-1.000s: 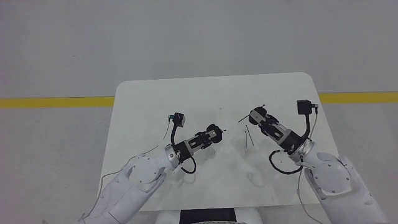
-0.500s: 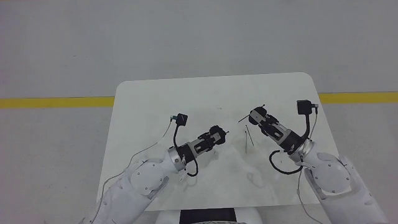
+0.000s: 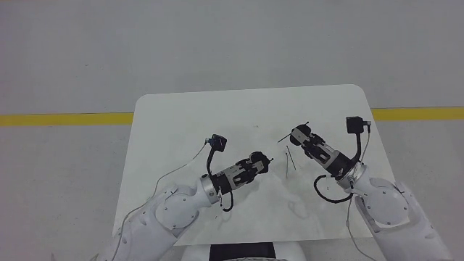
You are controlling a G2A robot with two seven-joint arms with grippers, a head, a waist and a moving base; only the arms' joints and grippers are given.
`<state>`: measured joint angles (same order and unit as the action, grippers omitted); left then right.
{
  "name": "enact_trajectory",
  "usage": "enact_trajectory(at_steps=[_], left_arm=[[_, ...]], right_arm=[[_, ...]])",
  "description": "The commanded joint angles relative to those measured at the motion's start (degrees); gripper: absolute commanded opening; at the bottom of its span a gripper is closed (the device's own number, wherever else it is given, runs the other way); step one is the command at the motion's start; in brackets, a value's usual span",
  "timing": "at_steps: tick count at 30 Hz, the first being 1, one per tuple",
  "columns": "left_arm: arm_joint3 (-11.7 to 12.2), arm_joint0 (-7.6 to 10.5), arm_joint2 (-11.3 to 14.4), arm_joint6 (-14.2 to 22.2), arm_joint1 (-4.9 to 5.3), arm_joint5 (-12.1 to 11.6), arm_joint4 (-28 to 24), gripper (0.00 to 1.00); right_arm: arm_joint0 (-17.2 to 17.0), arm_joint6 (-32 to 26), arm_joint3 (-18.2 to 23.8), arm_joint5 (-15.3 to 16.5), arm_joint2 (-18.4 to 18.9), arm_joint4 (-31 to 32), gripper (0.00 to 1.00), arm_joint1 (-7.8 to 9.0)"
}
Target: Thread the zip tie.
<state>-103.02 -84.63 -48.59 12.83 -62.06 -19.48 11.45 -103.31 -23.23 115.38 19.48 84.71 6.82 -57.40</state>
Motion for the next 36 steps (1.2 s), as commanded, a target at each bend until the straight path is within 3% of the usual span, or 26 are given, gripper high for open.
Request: enact_trajectory(at_steps=[1, 8, 15, 21, 31, 36], left_arm=[[0.00, 0.00, 0.00, 0.00, 0.00, 0.00, 0.00, 0.00], [0.31, 0.19, 0.18, 1.48, 0.05, 0.00, -3.22, 0.00], [1.46, -0.94, -1.89, 4.06, 1.48, 0.00, -7.16, 0.00], [0.09, -1.57, -3.54, 7.31, 2.36, 0.00, -11.64, 0.00], [-3.24, -2.30, -4.90, 10.86, 1.65, 0.00, -15.33, 0.00], [-3.00, -2.41, -5.25, 12.63, 1.49, 0.00, -14.89, 0.00]], right_arm=[[0.00, 0.00, 0.00, 0.00, 0.00, 0.00, 0.00, 0.00], [0.05, 0.23, -0.10, -0.16, -0.02, 0.03, 0.00, -0.03], [-1.78, 1.64, 0.24, 0.00, 1.47, -0.22, 0.00, -0.04], [-4.61, 1.72, 1.74, 0.00, 2.92, -0.87, 0.00, 0.22], [-7.26, 2.34, 3.12, 0.00, 2.89, -1.66, 0.00, 0.56], [-7.51, 2.26, 3.21, 0.00, 2.29, -1.48, 0.00, 0.64]])
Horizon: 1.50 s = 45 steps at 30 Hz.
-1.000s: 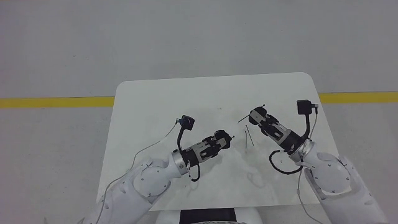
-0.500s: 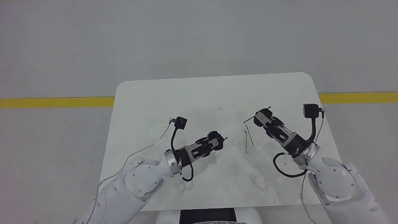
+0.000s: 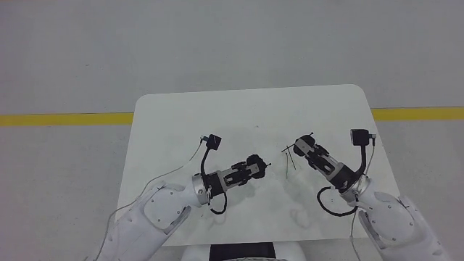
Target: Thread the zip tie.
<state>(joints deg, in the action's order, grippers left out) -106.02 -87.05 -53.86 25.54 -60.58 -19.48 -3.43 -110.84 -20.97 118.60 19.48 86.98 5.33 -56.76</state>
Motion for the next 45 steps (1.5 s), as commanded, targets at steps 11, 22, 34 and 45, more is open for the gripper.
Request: enact_trajectory(at_steps=[11, 22, 34, 45], left_arm=[[0.05, 0.79, 0.04, -0.01, -0.15, 0.00, -0.67, 0.00], [-2.16, 2.74, -2.54, 4.28, -0.07, 0.00, 0.25, 0.00], [-1.28, 3.40, -2.95, 4.05, -1.09, 0.00, 3.08, 0.00], [-1.77, 3.00, -1.77, 0.01, -0.82, 0.00, 7.93, 0.00]], right_arm=[[0.25, 0.57, -0.24, 0.00, -0.42, 0.22, 0.00, -0.12], [-0.01, 3.05, 1.08, 0.00, -1.27, 1.05, 0.00, -0.48], [-0.75, 6.64, 3.12, 0.00, -3.22, 2.38, 0.00, -0.71], [-1.05, 8.61, 3.42, 0.00, -3.84, 2.91, 0.00, -0.72]])
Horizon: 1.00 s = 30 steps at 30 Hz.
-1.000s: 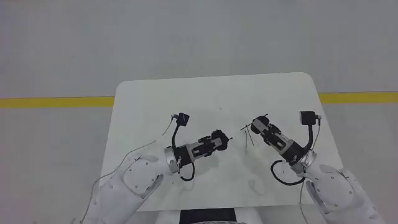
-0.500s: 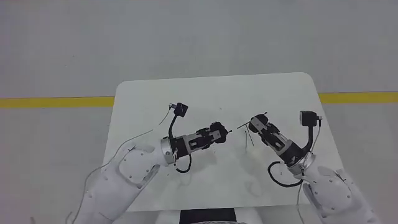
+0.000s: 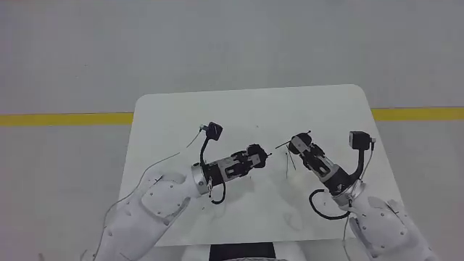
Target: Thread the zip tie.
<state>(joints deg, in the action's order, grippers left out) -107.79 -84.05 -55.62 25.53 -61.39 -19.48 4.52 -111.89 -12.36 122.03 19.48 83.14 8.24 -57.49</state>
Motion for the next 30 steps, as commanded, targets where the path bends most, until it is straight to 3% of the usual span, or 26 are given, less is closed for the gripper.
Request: enact_trajectory(at_steps=[1, 8, 15, 20, 30], left_arm=[[0.00, 0.00, -0.01, 0.02, 0.00, 0.00, -0.02, 0.00], [0.61, 0.06, -0.10, -1.51, -0.01, 0.00, 0.97, 0.00], [-0.34, -0.84, -0.34, -6.34, 0.73, 0.00, 8.24, 0.00], [-1.31, -0.90, 0.40, -10.38, 1.79, 0.00, 13.48, 0.00], [-3.03, 1.02, 5.92, -20.32, 5.14, 0.00, 20.57, 0.00]], right_arm=[[0.00, -0.01, 0.00, 0.00, 0.00, 0.00, 0.00, 0.00], [0.00, -0.01, 0.00, 0.00, 0.00, 0.00, 0.00, 0.00], [0.00, -0.01, 0.00, 0.00, 0.00, 0.00, 0.00, 0.00], [0.00, -0.01, 0.00, 0.00, 0.00, 0.00, 0.00, 0.00], [0.00, -0.01, 0.00, 0.00, 0.00, 0.00, 0.00, 0.00]])
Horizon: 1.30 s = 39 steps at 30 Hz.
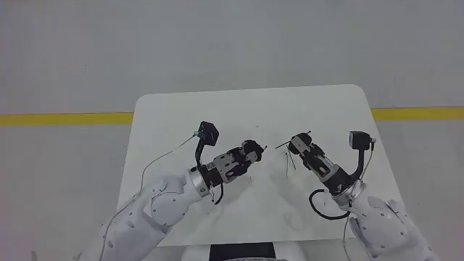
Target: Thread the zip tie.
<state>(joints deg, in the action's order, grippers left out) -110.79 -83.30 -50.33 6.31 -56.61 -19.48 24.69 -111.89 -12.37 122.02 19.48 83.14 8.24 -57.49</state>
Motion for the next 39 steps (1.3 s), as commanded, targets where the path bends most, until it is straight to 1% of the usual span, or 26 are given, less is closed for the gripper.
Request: enact_trajectory(at_steps=[1, 4, 13, 16, 26, 34, 39], left_arm=[[0.02, 0.68, 1.55, -2.10, 0.88, 0.00, 0.95, 0.00], [0.30, 1.73, 3.74, -4.38, 2.15, 0.00, 0.31, 0.00], [0.30, 1.73, 3.74, -4.38, 2.15, 0.00, 0.31, 0.00], [0.30, 1.73, 3.74, -4.38, 2.15, 0.00, 0.31, 0.00], [0.30, 1.73, 3.74, -4.38, 2.15, 0.00, 0.31, 0.00], [0.30, 1.73, 3.74, -4.38, 2.15, 0.00, 0.31, 0.00], [0.30, 1.73, 3.74, -4.38, 2.15, 0.00, 0.31, 0.00]], right_arm=[[0.00, 0.00, 0.00, 0.00, 0.00, 0.00, 0.00, 0.00], [0.00, 0.00, 0.00, 0.00, 0.00, 0.00, 0.00, 0.00], [0.00, 0.00, 0.00, 0.00, 0.00, 0.00, 0.00, 0.00], [0.51, 0.70, -0.49, 0.00, -0.43, 1.25, 0.00, -0.14], [1.08, 6.02, -1.27, 0.00, -3.31, 6.50, 0.00, -0.18], [2.18, 12.73, -1.73, 0.00, -7.20, 12.00, 0.00, 0.84], [2.18, 12.73, -1.73, 0.00, -7.20, 12.00, 0.00, 0.84]])
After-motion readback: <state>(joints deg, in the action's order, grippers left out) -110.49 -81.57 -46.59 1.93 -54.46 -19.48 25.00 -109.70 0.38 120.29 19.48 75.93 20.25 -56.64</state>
